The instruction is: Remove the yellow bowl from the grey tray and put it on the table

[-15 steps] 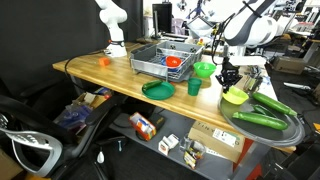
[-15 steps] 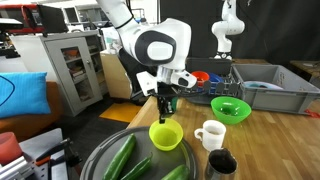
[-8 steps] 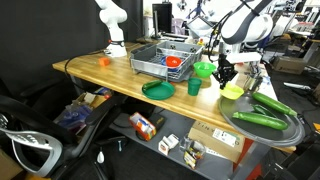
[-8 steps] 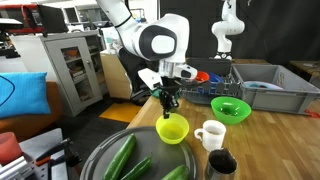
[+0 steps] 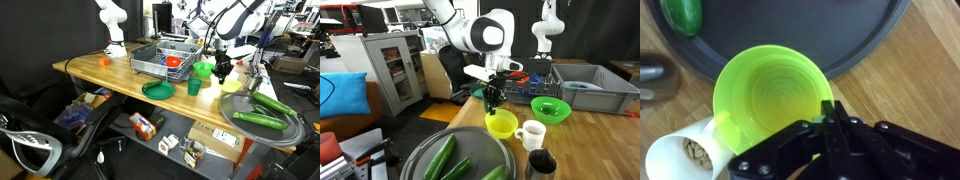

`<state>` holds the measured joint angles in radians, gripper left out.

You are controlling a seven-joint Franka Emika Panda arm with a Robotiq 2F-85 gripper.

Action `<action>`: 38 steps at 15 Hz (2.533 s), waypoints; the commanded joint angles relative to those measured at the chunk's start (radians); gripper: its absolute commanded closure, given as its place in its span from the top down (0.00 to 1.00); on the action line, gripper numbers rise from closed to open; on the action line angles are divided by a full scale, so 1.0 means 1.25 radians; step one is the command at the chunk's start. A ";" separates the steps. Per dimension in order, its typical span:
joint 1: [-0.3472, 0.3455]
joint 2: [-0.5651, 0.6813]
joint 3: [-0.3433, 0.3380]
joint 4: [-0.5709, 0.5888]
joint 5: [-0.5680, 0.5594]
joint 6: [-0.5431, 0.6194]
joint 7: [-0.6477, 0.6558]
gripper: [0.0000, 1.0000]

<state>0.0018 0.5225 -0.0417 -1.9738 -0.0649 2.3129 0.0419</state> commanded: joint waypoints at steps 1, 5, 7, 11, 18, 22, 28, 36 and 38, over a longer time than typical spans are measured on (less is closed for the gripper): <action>0.003 0.036 0.010 0.075 -0.040 -0.081 -0.074 0.01; 0.016 0.074 0.031 0.134 -0.056 -0.124 -0.119 0.01; 0.023 0.094 0.040 0.160 -0.056 -0.135 -0.132 0.01; 0.034 0.130 0.036 0.211 -0.067 -0.127 -0.136 0.01; 0.023 0.140 0.037 0.227 -0.056 -0.135 -0.131 0.04; 0.024 0.140 0.038 0.229 -0.055 -0.138 -0.131 0.04; 0.042 0.138 0.029 0.239 -0.128 -0.126 -0.176 0.01; 0.013 0.155 0.063 0.255 -0.230 -0.009 -0.431 0.01; -0.009 0.163 0.074 0.247 -0.224 0.062 -0.499 0.01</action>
<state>0.0439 0.7099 0.0125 -1.6571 -0.3280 2.2889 -0.4746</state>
